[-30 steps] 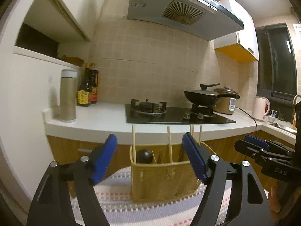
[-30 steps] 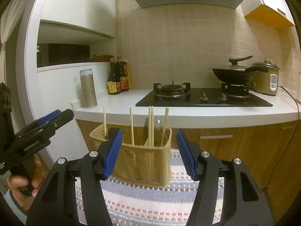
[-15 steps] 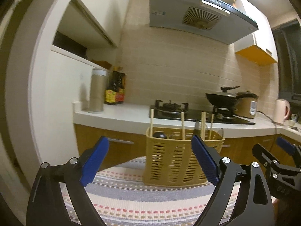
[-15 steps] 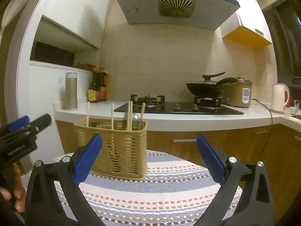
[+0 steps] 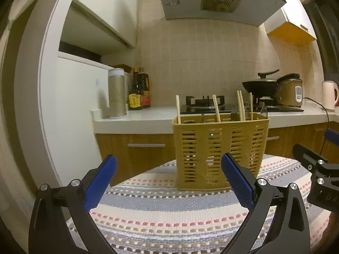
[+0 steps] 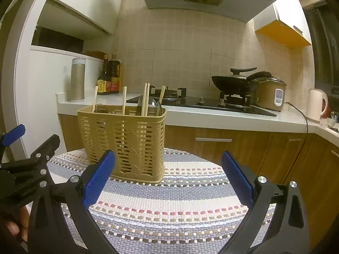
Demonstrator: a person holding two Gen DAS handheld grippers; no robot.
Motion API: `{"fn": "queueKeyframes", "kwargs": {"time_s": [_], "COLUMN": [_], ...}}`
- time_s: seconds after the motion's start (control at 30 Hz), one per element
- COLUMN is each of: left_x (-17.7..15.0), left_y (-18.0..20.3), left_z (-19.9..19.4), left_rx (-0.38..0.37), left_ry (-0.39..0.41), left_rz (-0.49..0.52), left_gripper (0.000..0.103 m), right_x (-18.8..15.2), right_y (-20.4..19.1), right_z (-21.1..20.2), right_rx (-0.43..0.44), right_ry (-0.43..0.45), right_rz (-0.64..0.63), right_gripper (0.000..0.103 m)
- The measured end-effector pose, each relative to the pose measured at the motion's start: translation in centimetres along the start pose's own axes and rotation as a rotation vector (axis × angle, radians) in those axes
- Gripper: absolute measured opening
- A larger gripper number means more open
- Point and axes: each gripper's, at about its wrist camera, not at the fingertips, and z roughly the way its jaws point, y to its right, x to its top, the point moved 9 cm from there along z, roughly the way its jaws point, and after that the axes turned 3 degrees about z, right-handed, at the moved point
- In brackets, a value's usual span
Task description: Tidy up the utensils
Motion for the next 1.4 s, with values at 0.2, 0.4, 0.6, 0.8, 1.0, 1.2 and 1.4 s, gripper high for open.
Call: {"fn": "queueKeyframes", "kwargs": {"time_s": [0.2,0.4,0.6,0.8,1.0,1.2,1.4], "left_x": [-0.4,-0.5,-0.6,-0.8,-0.9,-1.0,-1.2], "left_y": [-0.3,-0.3,0.0,0.1,-0.1,0.2,0.4], "left_z": [0.2,0.3,0.4,0.6,0.8,0.9,0.9], "left_rx": [0.033,0.035,0.040,0.032,0.025,0.011,0.002], "left_ry": [-0.025,-0.033,-0.036,-0.055,-0.068,-0.072,-0.081], "left_rz": [0.007,0.008,0.025,0.022,0.005,0.007,0.004], "left_gripper": [0.095,0.095,0.095,0.095,0.095,0.095,0.095], "right_x": [-0.1,-0.1,-0.1,-0.2,-0.2,-0.3,-0.4], "right_y": [0.5,0.8,0.8,0.9,0.8,0.7,0.6], "right_z": [0.0,-0.1,-0.1,-0.1,-0.1,0.0,0.1], "right_rx": [-0.001,0.002,0.001,0.004,0.005,0.006,0.007], "right_ry": [-0.003,-0.008,-0.007,-0.010,-0.015,-0.016,-0.022], "right_rz": [0.011,0.027,0.027,0.029,0.029,0.022,0.018], "right_gripper": [0.096,0.096,0.096,0.096,0.096,0.096,0.096]}}
